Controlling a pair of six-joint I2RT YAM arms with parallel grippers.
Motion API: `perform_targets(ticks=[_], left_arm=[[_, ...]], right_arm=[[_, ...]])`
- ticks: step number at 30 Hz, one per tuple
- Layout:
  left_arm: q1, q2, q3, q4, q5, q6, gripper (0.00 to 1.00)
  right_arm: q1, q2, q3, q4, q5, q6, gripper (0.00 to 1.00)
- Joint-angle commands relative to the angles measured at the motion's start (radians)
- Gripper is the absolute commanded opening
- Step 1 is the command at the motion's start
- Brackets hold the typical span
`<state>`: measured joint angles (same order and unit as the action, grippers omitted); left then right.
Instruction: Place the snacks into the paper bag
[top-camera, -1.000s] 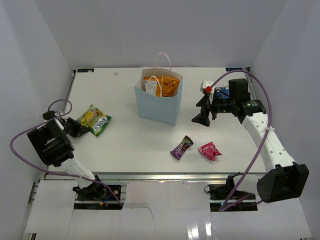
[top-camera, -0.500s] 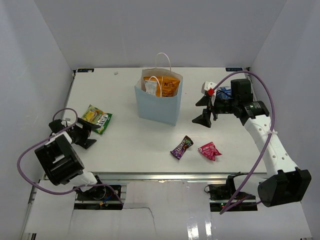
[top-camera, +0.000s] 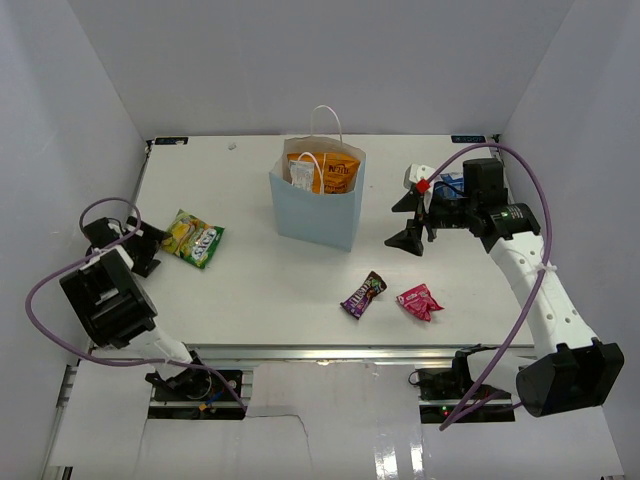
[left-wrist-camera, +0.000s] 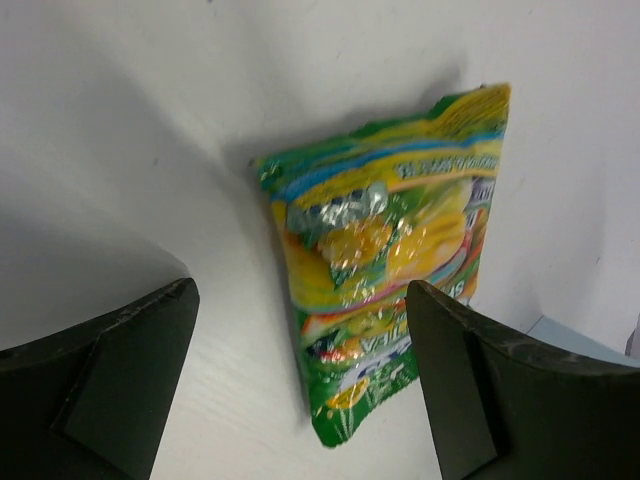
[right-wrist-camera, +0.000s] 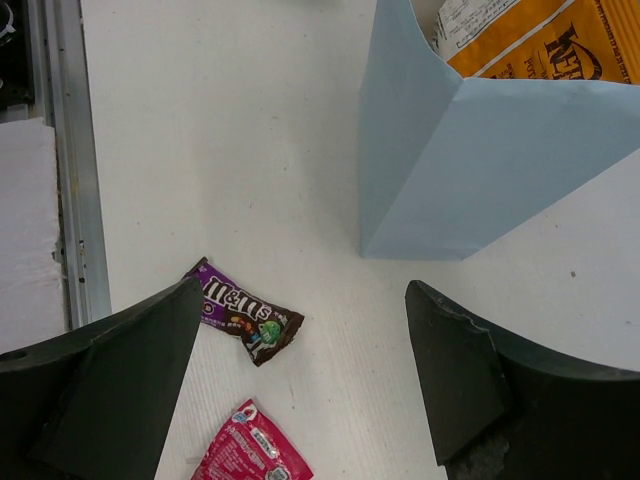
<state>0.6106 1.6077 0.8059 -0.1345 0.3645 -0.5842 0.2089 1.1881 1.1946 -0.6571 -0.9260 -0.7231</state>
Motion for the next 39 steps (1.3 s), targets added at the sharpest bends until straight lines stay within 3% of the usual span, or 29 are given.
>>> perform_targets(ticks=[1,8,12,15,16,20,27,28,29,35,39], left_arm=[[0.003,0.104,0.029,0.027,-0.007,0.046,0.96],[0.002,0.182,0.004,0.159,0.137,0.023,0.89],[-0.011,0.219,0.004,0.194,0.198,-0.019,0.79],[-0.017,0.236,0.000,0.207,0.211,-0.032,0.67],[-0.017,0.239,-0.004,0.216,0.235,-0.048,0.56],[-0.017,0.250,-0.014,0.282,0.313,-0.080,0.39],[-0.017,0.244,0.024,0.305,0.476,-0.086,0.20],[-0.017,0.236,0.024,0.317,0.497,-0.089,0.15],[-0.017,0.225,0.021,0.319,0.519,-0.092,0.01],[-0.017,0.123,-0.008,0.322,0.672,-0.089,0.00],[-0.031,0.031,-0.074,0.317,0.760,-0.077,0.00]], right_arm=[[-0.005,-0.031,0.011,-0.015,-0.010,-0.010,0.88],[-0.005,-0.018,0.039,-0.027,0.003,-0.004,0.88],[-0.006,0.002,0.060,-0.035,0.007,-0.006,0.88],[-0.006,0.010,0.074,-0.041,0.007,-0.007,0.88],[-0.006,0.011,0.077,-0.042,0.007,-0.007,0.88],[-0.006,0.005,0.080,-0.053,0.001,-0.015,0.88],[-0.006,-0.012,0.097,-0.076,-0.025,-0.036,0.88],[-0.005,-0.013,0.105,-0.079,-0.030,-0.039,0.88],[-0.006,-0.018,0.111,-0.087,-0.034,-0.047,0.88],[0.030,-0.042,0.155,-0.092,-0.109,-0.064,0.88],[0.157,-0.033,0.163,-0.026,0.001,0.034,0.86]])
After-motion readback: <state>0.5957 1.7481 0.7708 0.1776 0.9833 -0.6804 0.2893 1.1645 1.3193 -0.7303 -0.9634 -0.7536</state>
